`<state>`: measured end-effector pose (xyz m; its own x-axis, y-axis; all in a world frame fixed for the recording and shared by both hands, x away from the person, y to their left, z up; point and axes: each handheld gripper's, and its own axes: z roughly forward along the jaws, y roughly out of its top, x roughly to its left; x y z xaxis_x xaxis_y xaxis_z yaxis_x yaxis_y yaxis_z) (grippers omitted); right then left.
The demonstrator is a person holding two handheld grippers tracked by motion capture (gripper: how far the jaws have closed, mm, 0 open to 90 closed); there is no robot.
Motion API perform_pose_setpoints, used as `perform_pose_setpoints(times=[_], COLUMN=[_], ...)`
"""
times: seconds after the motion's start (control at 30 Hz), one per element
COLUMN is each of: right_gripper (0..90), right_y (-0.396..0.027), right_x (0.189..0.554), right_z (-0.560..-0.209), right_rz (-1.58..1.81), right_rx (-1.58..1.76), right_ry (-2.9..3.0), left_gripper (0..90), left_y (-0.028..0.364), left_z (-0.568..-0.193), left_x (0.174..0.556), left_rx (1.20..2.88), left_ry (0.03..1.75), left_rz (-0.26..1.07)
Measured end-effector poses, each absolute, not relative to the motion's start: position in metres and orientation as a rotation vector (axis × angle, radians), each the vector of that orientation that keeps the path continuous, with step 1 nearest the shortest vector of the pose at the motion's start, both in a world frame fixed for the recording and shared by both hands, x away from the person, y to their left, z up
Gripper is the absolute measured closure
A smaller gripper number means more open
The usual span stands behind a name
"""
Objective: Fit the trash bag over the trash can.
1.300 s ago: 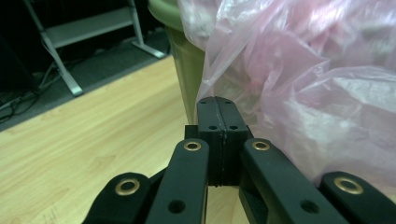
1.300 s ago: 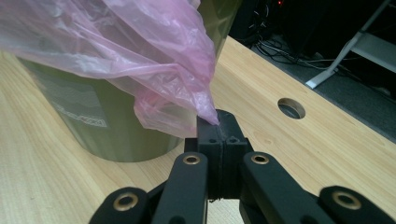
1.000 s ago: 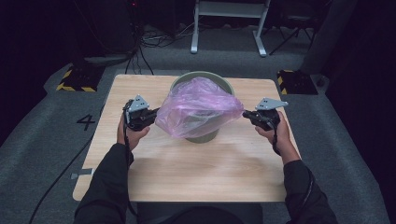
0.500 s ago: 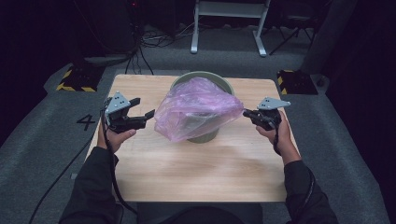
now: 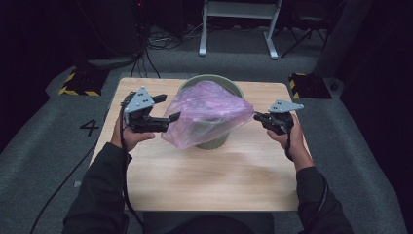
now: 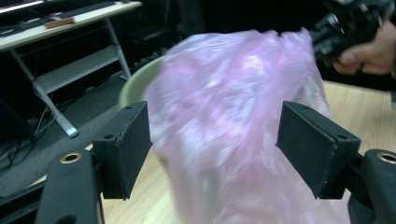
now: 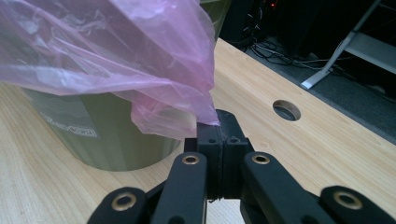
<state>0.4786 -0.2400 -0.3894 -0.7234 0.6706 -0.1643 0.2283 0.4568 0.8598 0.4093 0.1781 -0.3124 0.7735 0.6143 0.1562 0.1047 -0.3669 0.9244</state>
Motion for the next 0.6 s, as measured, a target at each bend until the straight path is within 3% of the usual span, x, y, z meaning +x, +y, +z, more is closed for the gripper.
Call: perform_pose_setpoints(times=[0.3,0.5,0.57,0.6], right_gripper=[89.0,89.0,89.1,89.1], right_y=[-0.239,-0.236,-0.235,-0.235], right_x=[0.478,0.478,0.478,0.478], right_z=[-0.386,-0.386,-0.386,-0.386], right_rz=[1.2,1.193,1.195,1.195], right_rx=[0.734,0.723,0.72,0.72], right_ry=[2.224,2.228,2.229,2.229], left_gripper=[32.4,56.2,64.1,64.1], left_y=[0.134,0.126,0.129,0.131], left_z=[-0.312,-0.314,-0.314,-0.314], left_x=[0.422,0.431,0.433,0.433], left_rx=[2.122,2.156,2.138,2.129], left_ry=[0.465,0.473,0.457,0.453], left_rz=[0.638,0.701,0.667,0.656])
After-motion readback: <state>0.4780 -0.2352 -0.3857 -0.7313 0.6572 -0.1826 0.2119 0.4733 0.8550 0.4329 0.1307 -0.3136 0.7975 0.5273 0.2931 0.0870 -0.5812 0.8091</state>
